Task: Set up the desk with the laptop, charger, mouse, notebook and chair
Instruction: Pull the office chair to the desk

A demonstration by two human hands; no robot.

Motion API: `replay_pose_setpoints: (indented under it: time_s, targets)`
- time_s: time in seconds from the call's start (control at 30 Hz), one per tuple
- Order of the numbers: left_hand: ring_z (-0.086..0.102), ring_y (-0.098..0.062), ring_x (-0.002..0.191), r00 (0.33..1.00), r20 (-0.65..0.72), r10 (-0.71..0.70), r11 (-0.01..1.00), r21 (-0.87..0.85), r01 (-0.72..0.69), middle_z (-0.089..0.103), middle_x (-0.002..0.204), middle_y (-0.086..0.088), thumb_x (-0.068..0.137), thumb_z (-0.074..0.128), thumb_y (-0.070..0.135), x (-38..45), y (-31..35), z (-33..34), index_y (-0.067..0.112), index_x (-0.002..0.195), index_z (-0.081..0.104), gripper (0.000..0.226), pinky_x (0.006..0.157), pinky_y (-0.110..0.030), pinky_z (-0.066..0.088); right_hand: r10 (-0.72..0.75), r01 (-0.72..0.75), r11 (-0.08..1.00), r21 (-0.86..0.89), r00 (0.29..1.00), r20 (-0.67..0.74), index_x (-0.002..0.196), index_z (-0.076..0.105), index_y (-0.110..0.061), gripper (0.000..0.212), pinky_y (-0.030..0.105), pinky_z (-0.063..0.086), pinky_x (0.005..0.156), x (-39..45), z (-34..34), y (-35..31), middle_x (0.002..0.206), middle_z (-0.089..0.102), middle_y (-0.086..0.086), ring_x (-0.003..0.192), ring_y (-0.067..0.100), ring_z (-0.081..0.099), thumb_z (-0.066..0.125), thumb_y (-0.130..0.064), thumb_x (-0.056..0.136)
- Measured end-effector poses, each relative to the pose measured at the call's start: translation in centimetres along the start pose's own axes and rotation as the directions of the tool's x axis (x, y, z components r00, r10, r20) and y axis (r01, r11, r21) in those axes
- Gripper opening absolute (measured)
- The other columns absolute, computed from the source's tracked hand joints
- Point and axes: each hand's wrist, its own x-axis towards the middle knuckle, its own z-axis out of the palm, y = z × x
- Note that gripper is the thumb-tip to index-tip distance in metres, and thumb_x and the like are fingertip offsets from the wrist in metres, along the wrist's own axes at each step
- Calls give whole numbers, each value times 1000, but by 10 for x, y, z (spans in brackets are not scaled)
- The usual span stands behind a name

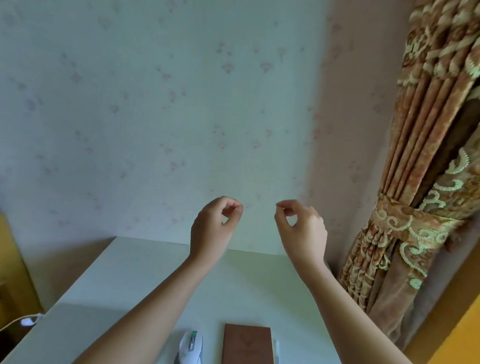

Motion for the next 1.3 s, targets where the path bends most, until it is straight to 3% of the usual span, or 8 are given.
replay_pose_setpoints:
  time_s: [0.13,0.27,0.53,0.83,0.97,1.13,1.23,1.3]
  targets:
    - [60,-2,83,996,44,72,997,29,-73,66,86,16,90,61,28,8,13,-14,26,86,64,6,66,-26,46,-79,77,997,-25,991,-107,90,71,-23,11,28,43,64,-5,-1,-27,77,67,-14,84,11,59,61,-23,85]
    - [58,0,89,964,174,200,974,68,-214,65,96,18,92,59,28,-10,30,5,30,107,62,16,69,-23,45,-159,129,982,-135,957,-243,81,70,-20,9,35,47,70,-22,-22,-22,79,70,-10,80,18,60,61,-22,81]
    - [60,-7,95,825,421,376,926,-132,-355,66,101,18,86,66,33,-114,107,102,35,126,53,43,73,-27,49,-87,-98,872,-480,934,-348,89,71,-22,15,36,48,75,-102,-173,67,83,69,-5,86,23,60,59,-27,81]
    - [55,-10,110,537,638,552,834,-432,-344,60,120,20,84,67,42,-316,266,225,38,144,34,69,78,-32,48,67,-421,625,-657,868,-492,111,68,-22,29,38,49,85,-276,-419,155,105,71,-3,101,20,61,65,-21,82]
    - [54,-10,111,413,664,623,782,-533,-323,60,123,19,78,72,46,-414,330,266,40,149,21,87,77,-27,43,142,-512,485,-708,846,-515,114,66,-21,36,40,49,87,-354,-510,183,111,70,-2,103,22,62,68,-19,78]
    - [52,-12,116,243,674,698,715,-635,-292,60,126,15,75,76,44,-501,388,308,40,151,7,103,91,-32,44,305,-668,284,-688,743,-595,124,60,-19,48,42,46,92,-436,-594,210,120,66,1,108,25,61,71,-23,77]
    - [49,-16,123,73,681,729,673,-693,-258,56,134,11,69,82,42,-535,415,333,42,150,-1,116,100,-37,43,416,-735,176,-655,659,-627,135,51,-17,64,42,47,91,-475,-624,223,123,63,5,109,28,59,72,-30,76]
    - [42,-19,132,-109,690,716,668,-722,-182,48,144,9,64,86,42,-553,429,353,47,148,-9,127,108,-41,37,497,-763,140,-632,606,-621,144,37,-15,79,39,49,86,-494,-634,232,125,61,6,107,28,60,71,-37,77]
